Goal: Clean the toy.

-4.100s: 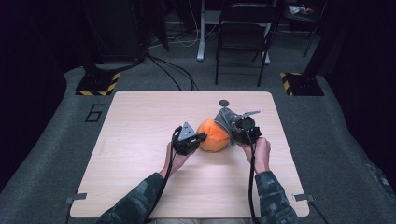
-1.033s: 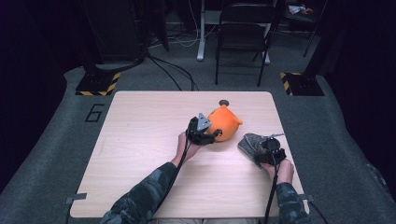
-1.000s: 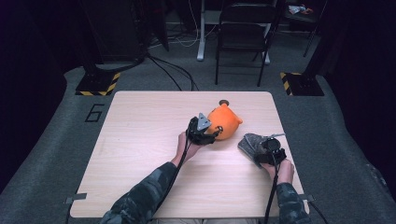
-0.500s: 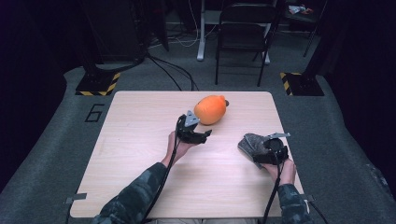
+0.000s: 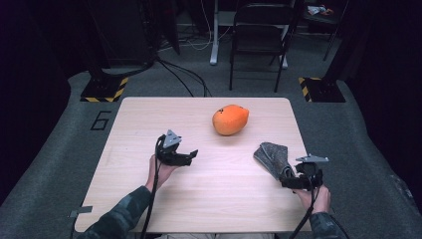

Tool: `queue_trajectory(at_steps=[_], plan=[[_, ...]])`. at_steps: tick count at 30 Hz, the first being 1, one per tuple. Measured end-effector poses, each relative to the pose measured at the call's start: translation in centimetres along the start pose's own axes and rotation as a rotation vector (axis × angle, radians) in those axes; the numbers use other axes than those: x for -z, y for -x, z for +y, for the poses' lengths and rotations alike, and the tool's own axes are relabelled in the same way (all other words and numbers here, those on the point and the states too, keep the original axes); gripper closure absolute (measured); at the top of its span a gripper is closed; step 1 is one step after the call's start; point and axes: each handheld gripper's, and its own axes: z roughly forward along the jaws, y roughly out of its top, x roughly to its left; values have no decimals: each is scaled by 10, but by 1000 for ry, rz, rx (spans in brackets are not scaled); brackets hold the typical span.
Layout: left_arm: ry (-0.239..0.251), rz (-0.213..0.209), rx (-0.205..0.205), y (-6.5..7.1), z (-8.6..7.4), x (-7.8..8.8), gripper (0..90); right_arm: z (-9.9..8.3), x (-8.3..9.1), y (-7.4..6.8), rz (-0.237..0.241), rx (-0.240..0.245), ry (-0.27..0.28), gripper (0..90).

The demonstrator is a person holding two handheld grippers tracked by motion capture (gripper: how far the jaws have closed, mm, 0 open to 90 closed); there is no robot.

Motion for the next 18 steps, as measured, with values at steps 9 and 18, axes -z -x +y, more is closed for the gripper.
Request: queue_trajectory(at_steps=[9,18], plan=[[-124,60,14,-18,-51,24,119,-39,-12,4,-19,28,-69,0],[-217,88,31,-23,-75,21,58,-45,-24,3,1,45,-73,0]])
